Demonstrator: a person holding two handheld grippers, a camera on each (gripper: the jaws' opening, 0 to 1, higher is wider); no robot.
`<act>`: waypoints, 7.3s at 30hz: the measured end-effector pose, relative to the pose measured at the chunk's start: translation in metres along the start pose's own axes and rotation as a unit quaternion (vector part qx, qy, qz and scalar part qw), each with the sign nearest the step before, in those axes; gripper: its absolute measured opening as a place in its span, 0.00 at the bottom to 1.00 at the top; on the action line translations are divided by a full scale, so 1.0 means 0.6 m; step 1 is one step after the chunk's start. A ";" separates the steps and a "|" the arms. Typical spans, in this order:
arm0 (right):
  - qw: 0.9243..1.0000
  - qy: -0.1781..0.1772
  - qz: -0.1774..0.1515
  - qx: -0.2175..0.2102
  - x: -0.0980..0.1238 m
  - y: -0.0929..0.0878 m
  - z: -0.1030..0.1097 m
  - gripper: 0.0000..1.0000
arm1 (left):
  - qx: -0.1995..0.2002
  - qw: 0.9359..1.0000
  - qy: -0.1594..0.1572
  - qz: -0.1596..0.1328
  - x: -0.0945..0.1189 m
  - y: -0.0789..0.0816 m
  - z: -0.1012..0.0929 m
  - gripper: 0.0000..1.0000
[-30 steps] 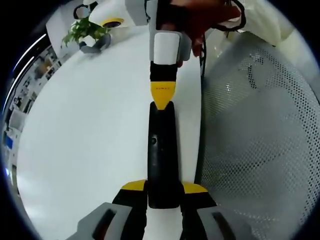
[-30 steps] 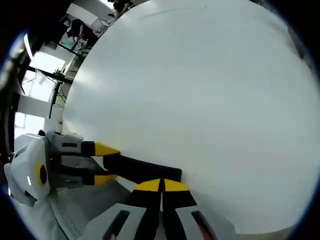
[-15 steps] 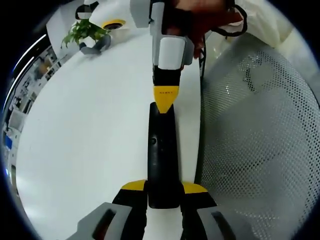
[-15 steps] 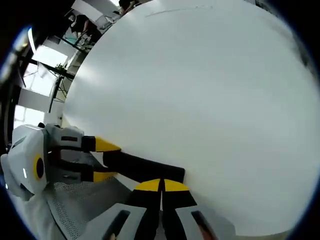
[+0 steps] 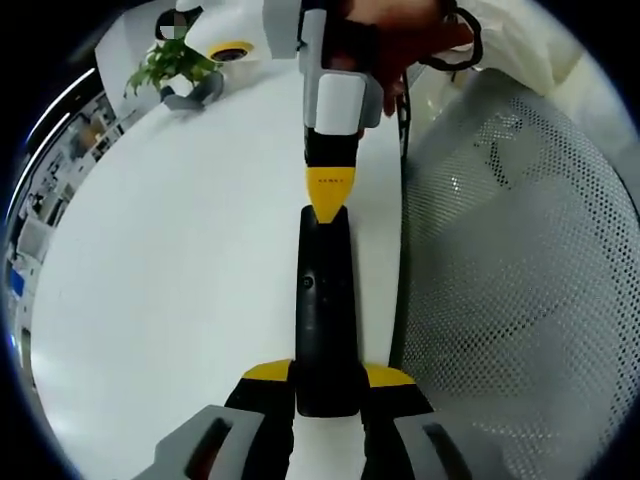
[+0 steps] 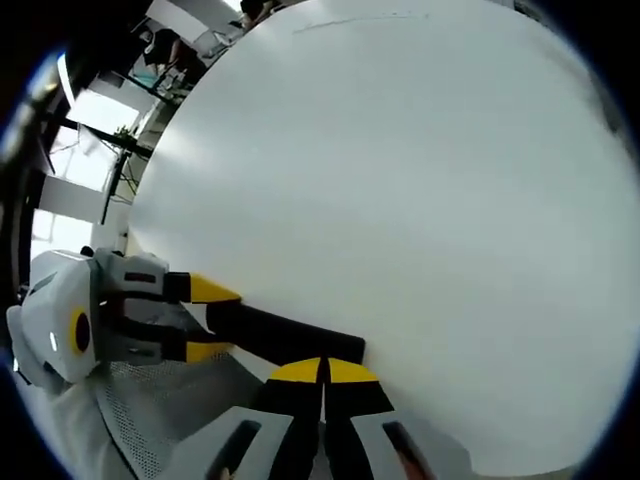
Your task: Press the specified remote control buttons in sequence, fully releasing each button before pressing the next.
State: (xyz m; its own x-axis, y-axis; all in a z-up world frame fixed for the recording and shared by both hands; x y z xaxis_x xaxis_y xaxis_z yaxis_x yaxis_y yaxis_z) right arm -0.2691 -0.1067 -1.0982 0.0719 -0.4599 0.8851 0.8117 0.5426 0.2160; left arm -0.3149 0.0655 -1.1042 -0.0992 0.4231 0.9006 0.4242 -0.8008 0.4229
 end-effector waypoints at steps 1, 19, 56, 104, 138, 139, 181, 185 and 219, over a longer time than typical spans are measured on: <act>1.000 0.000 0.000 -0.001 0.000 0.000 0.001 0.00 | 0.000 1.000 0.000 0.000 0.000 0.000 0.000 0.24; 0.998 -0.053 -0.008 0.036 0.000 -0.004 0.020 0.00 | 0.003 1.000 0.005 0.001 -0.001 0.001 -0.002 0.24; 0.997 -0.059 0.000 0.055 -0.014 0.006 0.041 0.00 | 0.015 1.000 0.009 -0.008 -0.001 0.000 -0.001 0.24; 0.995 -0.060 0.015 0.084 -0.026 0.038 0.055 0.00 | 0.010 1.000 0.009 0.001 0.000 0.003 -0.003 0.24; 0.995 -0.063 -0.008 0.074 -0.027 0.030 0.051 0.00 | 0.015 1.000 0.010 0.010 -0.001 0.006 -0.002 0.24; 0.995 -0.064 -0.009 0.074 -0.027 0.030 0.052 0.00 | 0.015 1.000 0.010 0.010 -0.001 0.006 -0.003 0.24; 0.996 -0.026 0.014 0.089 -0.034 0.010 0.076 0.00 | 0.011 1.000 0.010 0.005 -0.002 0.005 -0.003 0.25; 0.995 -0.042 0.008 0.090 -0.030 0.011 0.074 0.00 | 0.011 1.000 0.009 0.007 -0.003 0.006 -0.003 0.24; 0.996 -0.037 0.009 0.074 -0.031 0.012 0.071 0.00 | 0.006 1.000 0.008 0.020 -0.003 0.011 -0.003 0.24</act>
State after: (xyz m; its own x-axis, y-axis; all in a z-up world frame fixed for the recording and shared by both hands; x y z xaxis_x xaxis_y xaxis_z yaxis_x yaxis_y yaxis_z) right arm -0.2892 -0.0642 -1.0955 0.0383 -0.3982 0.9165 0.7154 0.6513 0.2531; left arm -0.3139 0.0587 -1.1027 -0.0967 0.3832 0.9186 0.4396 -0.8116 0.3848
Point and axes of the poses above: the point that each gripper's makers call its tool centre point, and the gripper's own axes: x roughly backward along the fingers, z roughly to its left, y roughly out of its top, the point moved 10 cm from there along x, roughly backward along the fingers, and after that the axes turned 13 degrees about x, right-handed, at the moved point
